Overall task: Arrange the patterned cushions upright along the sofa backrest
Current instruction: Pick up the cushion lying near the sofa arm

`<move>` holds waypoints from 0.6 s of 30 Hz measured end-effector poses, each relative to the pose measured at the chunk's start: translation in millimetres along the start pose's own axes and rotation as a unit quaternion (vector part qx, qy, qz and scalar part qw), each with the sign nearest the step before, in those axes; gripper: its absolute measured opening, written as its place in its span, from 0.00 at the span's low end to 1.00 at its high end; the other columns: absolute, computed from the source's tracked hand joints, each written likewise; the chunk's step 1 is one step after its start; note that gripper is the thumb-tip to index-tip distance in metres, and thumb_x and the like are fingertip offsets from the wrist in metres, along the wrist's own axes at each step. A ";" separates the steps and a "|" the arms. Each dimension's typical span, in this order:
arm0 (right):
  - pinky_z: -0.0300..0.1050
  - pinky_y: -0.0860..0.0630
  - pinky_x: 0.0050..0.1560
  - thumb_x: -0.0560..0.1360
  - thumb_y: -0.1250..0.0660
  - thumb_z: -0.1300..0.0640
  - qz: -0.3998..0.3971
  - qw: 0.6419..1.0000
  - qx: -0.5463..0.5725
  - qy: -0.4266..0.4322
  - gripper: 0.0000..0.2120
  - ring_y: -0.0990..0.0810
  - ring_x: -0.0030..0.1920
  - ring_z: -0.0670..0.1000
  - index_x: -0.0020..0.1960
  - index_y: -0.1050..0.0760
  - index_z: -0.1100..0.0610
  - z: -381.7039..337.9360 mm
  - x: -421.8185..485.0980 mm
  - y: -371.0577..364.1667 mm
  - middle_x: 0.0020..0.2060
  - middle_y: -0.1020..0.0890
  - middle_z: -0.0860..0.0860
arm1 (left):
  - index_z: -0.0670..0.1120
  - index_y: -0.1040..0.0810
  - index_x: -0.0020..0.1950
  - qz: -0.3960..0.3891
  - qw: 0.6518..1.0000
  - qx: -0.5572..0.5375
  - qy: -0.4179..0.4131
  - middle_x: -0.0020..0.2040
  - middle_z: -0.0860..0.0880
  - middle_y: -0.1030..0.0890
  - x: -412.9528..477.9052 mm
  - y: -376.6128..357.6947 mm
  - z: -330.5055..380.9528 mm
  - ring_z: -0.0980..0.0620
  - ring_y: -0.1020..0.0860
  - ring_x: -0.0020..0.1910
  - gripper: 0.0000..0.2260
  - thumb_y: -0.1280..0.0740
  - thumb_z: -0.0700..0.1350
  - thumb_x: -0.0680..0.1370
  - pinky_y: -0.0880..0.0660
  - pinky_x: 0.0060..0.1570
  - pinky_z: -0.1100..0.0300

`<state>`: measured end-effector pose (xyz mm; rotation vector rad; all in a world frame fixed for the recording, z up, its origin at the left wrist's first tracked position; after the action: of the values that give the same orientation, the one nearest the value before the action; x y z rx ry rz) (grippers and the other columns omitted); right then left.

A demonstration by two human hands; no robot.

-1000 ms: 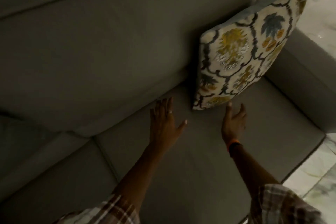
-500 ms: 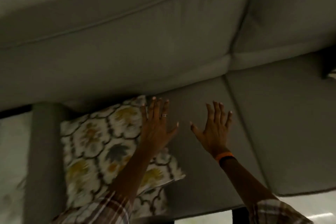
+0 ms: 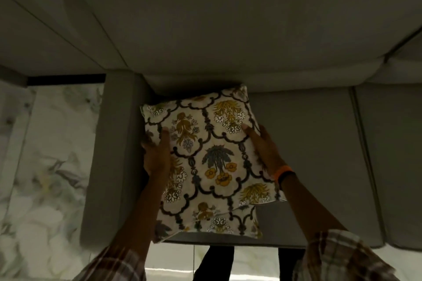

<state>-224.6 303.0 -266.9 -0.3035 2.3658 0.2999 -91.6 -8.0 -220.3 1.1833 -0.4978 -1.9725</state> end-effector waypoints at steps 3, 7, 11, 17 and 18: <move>0.60 0.20 0.72 0.75 0.25 0.32 -0.041 0.998 0.036 0.033 0.36 0.15 0.66 0.51 0.79 0.25 0.45 -11.3 -8.7 10.4 0.70 0.16 0.47 | 0.44 0.46 0.83 0.033 0.999 -0.004 0.008 0.77 0.34 0.32 -17.6 4.4 4.3 0.33 0.31 0.74 0.41 0.40 0.67 0.80 0.35 0.72 0.42; 0.31 0.16 0.49 0.84 0.29 0.52 0.010 0.992 0.098 0.077 0.21 0.14 0.52 0.32 0.75 0.27 0.47 -12.9 -32.2 71.3 0.61 0.17 0.40 | 0.49 0.43 0.82 0.057 0.987 -0.062 -0.138 0.76 0.40 0.28 -77.3 -19.7 36.7 0.37 0.27 0.72 0.42 0.40 0.72 0.76 0.29 0.70 0.44; 0.51 0.15 0.63 0.74 0.20 0.40 0.087 0.983 0.139 0.085 0.35 0.14 0.67 0.51 0.77 0.29 0.42 -1.3 -53.5 176.8 0.70 0.16 0.46 | 0.53 0.48 0.84 -0.016 0.971 -0.121 -0.204 0.82 0.46 0.37 -133.2 -101.4 67.4 0.44 0.34 0.79 0.55 0.43 0.83 0.65 0.34 0.77 0.42; 0.64 0.21 0.73 0.80 0.24 0.53 0.172 0.965 0.158 0.121 0.36 0.17 0.70 0.56 0.84 0.33 0.52 3.9 -36.3 354.3 0.74 0.19 0.53 | 0.57 0.41 0.79 -0.173 0.909 -0.145 -0.350 0.77 0.59 0.34 -241.3 -254.5 159.8 0.67 0.32 0.73 0.38 0.30 0.67 0.74 0.32 0.73 0.66; 0.62 0.20 0.72 0.80 0.25 0.55 0.179 0.962 0.152 0.137 0.35 0.17 0.70 0.56 0.84 0.34 0.54 -1.1 -28.5 380.5 0.74 0.19 0.54 | 0.55 0.43 0.81 -0.182 0.900 -0.136 -0.371 0.76 0.61 0.36 -257.4 -276.7 171.3 0.76 0.35 0.70 0.38 0.28 0.60 0.76 0.36 0.70 0.76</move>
<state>-319.2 666.1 -197.5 0.2476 2.6888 0.0578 -284.0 356.3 -171.8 0.3193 -0.3616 -2.7050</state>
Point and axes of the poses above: each hand's wrist, its own x-axis towards the middle knuckle, its own y-axis out of the back of the hand, z = x × y, the point moved 10 cm from there along x, towards the middle knuckle
